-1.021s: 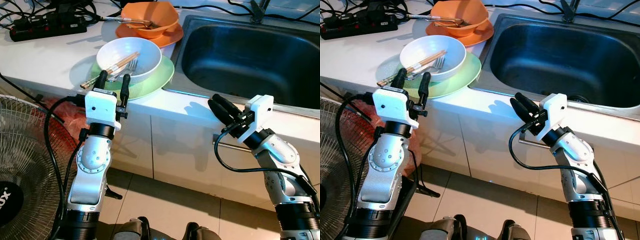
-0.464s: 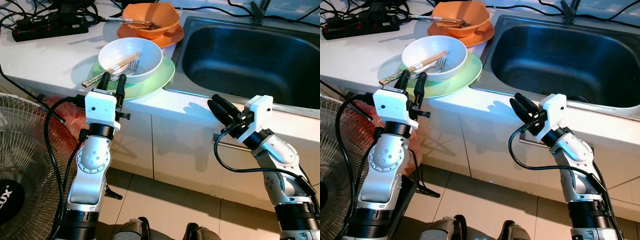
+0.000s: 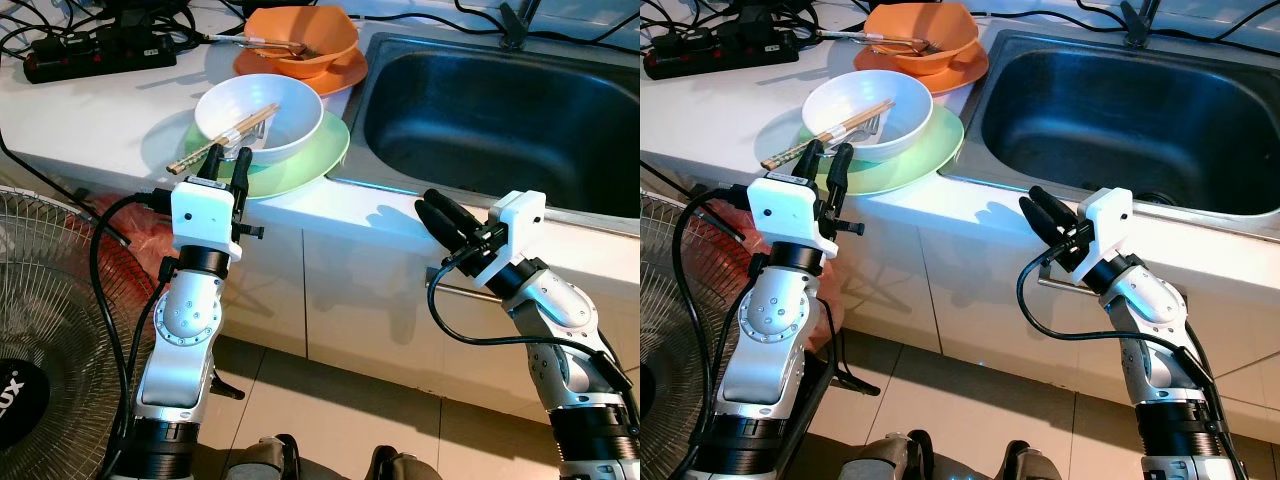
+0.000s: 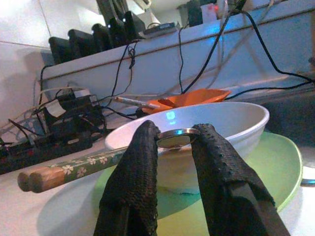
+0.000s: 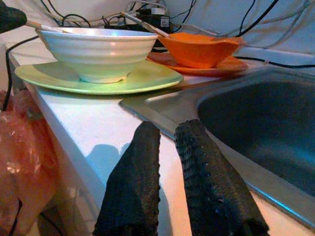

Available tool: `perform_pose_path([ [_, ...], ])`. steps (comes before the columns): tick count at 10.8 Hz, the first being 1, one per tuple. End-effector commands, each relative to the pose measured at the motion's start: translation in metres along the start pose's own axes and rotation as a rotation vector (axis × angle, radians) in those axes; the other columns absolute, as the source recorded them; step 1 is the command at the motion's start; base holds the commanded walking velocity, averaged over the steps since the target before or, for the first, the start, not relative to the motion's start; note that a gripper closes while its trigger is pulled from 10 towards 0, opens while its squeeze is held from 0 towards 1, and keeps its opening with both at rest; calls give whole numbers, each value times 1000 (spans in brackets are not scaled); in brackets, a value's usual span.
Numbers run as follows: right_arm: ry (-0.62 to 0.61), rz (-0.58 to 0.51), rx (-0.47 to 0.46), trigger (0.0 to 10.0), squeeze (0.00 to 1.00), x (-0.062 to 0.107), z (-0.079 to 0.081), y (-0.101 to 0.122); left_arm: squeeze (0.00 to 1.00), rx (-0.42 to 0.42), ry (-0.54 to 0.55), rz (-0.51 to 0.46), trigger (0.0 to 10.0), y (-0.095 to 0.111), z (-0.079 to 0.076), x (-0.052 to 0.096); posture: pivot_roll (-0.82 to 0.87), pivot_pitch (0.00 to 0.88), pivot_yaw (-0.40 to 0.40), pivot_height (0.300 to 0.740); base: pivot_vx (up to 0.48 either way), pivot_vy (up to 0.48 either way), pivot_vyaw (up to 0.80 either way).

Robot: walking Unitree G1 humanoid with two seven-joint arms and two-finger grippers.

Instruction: Kitchen organization

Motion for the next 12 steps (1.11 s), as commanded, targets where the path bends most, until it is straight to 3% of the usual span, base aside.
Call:
perform_pose_path([
  [1, 3, 16, -3, 10000, 0, 1, 1, -4, 0, 37, -1, -8, 0, 4, 0, -5, 51, 179, 12, 740, 0, 0, 0],
  [2, 3, 17, -2, 10000, 0, 1, 1, -4, 0, 85, -14, -18, 1490, 9, -3, -7, 51, 182, 12, 740, 0, 0, 0],
  [3, 3, 17, -3, 10000, 0, 1, 1, -4, 0, 118, -40, -42, 10000, 16, -7, -10, 51, 181, 12, 740, 0, 0, 0],
  [5, 5, 22, 1, 10000, 0, 1, 2, -6, 0, 183, -66, -86, 10000, 31, -11, -17, 51, 180, 12, 740, 0, 0, 0],
  [8, 7, 21, 2, 10000, 0, 0, 2, -6, 0, 200, -85, -118, 10000, 41, -12, -20, 53, 179, 10, 740, 0, 0, 0],
  [12, 2, 19, 1, 10000, 0, -1, 1, -6, 0, 93, -77, -271, 10000, 79, -8, -30, 53, 179, 10, 740, 0, 0, 0],
])
Point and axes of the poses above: a point about 5 cm out from each wrist's last joint towards the gripper, its own x axis pointing back from the gripper into the wrist, its own y axis along the axis of the wrist's last joint, z = x × y, the point moved 3 cm from there along -x, pointing out of the wrist towards the gripper, and after that the axes turned 12 degrees about -x, right-handed, at the moved point
